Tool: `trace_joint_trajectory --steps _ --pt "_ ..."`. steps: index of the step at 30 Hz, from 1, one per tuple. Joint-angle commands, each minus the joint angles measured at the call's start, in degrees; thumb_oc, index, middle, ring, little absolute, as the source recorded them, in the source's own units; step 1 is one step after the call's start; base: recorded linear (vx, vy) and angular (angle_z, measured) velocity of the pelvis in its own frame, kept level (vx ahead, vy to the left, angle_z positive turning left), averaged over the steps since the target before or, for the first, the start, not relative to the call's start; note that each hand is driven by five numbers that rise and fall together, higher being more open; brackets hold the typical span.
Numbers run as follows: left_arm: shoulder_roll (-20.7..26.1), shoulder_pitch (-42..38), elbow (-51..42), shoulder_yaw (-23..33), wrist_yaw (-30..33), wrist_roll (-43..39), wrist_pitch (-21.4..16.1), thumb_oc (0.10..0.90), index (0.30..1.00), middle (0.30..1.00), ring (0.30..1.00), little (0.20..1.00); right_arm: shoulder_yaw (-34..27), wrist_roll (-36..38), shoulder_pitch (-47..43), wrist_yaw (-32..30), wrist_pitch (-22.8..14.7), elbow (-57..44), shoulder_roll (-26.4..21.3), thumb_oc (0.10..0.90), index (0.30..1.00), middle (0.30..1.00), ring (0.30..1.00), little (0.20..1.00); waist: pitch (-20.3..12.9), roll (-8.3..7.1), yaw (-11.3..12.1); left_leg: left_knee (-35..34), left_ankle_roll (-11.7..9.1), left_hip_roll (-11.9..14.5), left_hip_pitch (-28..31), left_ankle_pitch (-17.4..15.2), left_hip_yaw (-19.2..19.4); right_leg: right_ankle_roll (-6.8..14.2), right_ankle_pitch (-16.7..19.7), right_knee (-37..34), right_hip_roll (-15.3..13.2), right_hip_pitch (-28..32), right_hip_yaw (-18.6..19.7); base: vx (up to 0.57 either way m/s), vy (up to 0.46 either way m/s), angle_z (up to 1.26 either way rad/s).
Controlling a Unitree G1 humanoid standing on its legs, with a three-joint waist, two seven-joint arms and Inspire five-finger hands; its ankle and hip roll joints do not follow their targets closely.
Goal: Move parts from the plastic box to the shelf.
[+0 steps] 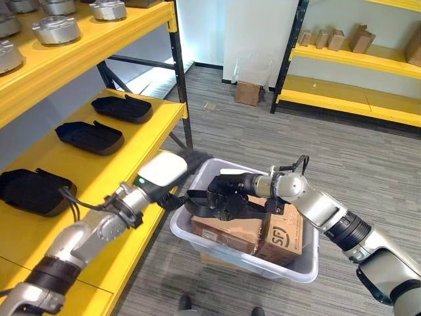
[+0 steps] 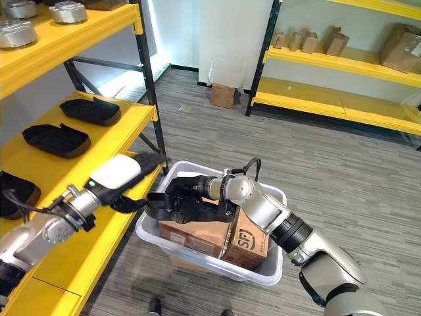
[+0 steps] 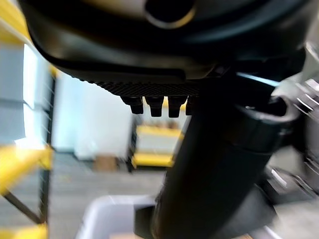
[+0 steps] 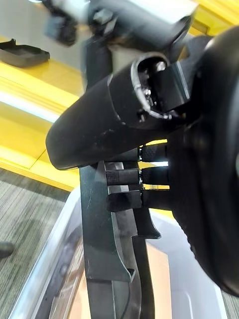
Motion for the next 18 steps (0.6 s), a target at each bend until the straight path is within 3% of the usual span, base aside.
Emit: trace_joint_trajectory --steps 1,7,10,13,18 --pt "-0.5 -5.2 -2.6 2.6 -2.0 -5.5 -1.3 0.9 1.0 1.0 1.0 1.0 -2.8 0.3 -9.4 -1.5 -5.2 -3.6 -1.4 0.4 0.3 0.3 0.3 0.3 -3.7 1.19 -0.1 -0.5 0.8 0.5 -2.1 -0.7 -0.4 0.4 -7.4 8.2 -2.0 0.3 -3.0 0.0 0.0 0.0" --pt "0.9 -4.7 -4.1 0.1 -4.7 -7.5 -0.2 0.9 1.0 1.0 1.0 1.0 -3.2 0.5 -9.1 -0.6 -5.6 -4.8 -2.9 0.4 0.3 0.3 0.3 0.3 -3.6 1.71 -0.6 -0.5 0.8 0.4 -2.0 -0.8 0.0 0.5 -7.2 8.1 -2.1 0.0 -2.7 0.0 0.0 0.0" --pt "1.9 -4.1 -3.4 -0.3 -3.0 -7.1 3.5 0.9 1.0 1.0 1.0 1.0 -3.2 0.4 -8.9 -0.4 -5.9 -5.0 -3.4 0.4 0.3 0.3 0.3 0.3 -3.6 1.9 -0.7 -0.5 0.8 0.4 -2.0 -0.8 0.1 0.6 -7.3 8.2 -2.2 -0.2 -2.7 0.0 0.0 0.0" --pt "1.9 -3.8 -2.2 0.0 -2.1 -6.7 4.8 0.9 1.0 1.0 1.0 1.0 -3.2 0.4 -8.6 -0.3 -5.9 -5.7 -3.9 0.4 0.3 0.3 0.3 0.3 -3.6 2.02 -0.9 -0.5 0.8 0.4 -2.0 -0.7 0.3 0.6 -7.3 8.2 -2.2 -0.2 -2.6 0.0 0.0 0.0" --pt "2.3 -2.9 -1.5 0.4 -2.3 -6.5 3.9 0.9 1.0 1.0 1.0 1.0 -3.3 -0.2 -8.4 -0.2 -6.2 -5.9 -3.5 0.4 0.3 0.3 0.3 0.3 -3.5 2.21 -0.8 -0.5 0.8 0.3 -2.1 -0.8 0.2 0.7 -7.2 8.2 -2.3 -0.4 -2.6 0.0 0.0 0.0"
